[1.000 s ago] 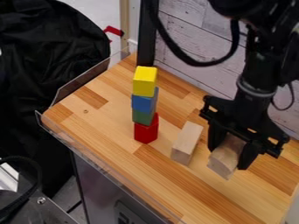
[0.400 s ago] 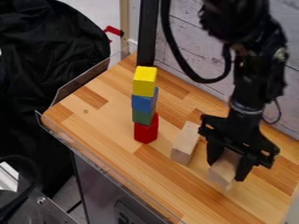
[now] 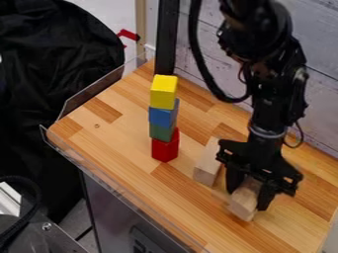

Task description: Move cube from tower on right side of the table

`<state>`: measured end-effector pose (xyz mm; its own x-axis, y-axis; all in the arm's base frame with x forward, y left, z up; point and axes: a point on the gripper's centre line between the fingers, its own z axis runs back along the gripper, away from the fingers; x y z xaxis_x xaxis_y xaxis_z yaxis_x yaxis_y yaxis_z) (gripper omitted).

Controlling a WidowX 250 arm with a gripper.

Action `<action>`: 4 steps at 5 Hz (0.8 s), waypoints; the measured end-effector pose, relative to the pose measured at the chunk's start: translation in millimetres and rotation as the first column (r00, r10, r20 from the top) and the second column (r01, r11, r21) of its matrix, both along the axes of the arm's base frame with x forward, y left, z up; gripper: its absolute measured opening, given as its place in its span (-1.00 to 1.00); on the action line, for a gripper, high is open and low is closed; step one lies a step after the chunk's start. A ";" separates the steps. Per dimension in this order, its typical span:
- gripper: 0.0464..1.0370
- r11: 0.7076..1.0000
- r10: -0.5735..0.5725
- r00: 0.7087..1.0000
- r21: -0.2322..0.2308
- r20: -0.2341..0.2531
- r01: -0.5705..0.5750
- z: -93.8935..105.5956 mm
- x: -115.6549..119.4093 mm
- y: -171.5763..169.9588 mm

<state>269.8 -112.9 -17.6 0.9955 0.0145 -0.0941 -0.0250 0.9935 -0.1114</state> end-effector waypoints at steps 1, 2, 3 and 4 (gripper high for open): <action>0.13 0.999 0.020 1.000 0.043 -0.017 -0.019 -3.3 5.0 3.4; 0.13 0.996 0.016 1.000 0.084 -0.023 -0.014 -1.9 8.3 3.4; 0.24 0.997 0.023 0.999 0.080 -0.025 -0.021 -1.1 8.5 3.0; 0.81 0.998 0.036 0.999 0.058 -0.031 -0.034 2.7 8.5 3.6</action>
<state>278.2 -109.3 -14.9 0.9908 0.0553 -0.1239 -0.0622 0.9967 -0.0528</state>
